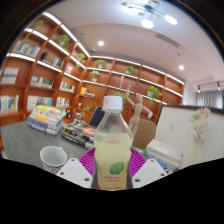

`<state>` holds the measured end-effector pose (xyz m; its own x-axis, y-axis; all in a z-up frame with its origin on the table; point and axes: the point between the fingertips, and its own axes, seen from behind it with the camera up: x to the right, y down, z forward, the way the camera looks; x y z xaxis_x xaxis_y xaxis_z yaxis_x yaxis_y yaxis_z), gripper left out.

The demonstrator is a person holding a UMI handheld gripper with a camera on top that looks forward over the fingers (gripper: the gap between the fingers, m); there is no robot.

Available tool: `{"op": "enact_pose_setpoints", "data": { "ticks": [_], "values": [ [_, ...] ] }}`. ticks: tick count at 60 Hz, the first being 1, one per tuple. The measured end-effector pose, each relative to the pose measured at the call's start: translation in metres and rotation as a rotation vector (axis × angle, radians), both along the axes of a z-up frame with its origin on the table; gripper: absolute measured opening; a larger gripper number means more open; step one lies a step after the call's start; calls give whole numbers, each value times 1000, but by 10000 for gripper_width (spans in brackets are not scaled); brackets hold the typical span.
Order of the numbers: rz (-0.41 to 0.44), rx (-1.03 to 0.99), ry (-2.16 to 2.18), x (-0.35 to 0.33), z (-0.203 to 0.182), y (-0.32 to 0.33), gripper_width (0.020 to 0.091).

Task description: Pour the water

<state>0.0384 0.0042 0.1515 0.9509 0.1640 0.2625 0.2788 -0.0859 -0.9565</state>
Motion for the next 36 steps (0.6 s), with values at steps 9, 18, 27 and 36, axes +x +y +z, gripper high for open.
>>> {"op": "enact_pose_setpoints", "data": {
  "ticks": [9,18,27,36],
  "values": [
    [18,-33,269,1,-21,7,396],
    [14,-9,296,1,-30,11,396],
    [0,-9,290,3,-49,9,424],
    [-10,8,278,4,-50,6,424]
  ]
}}
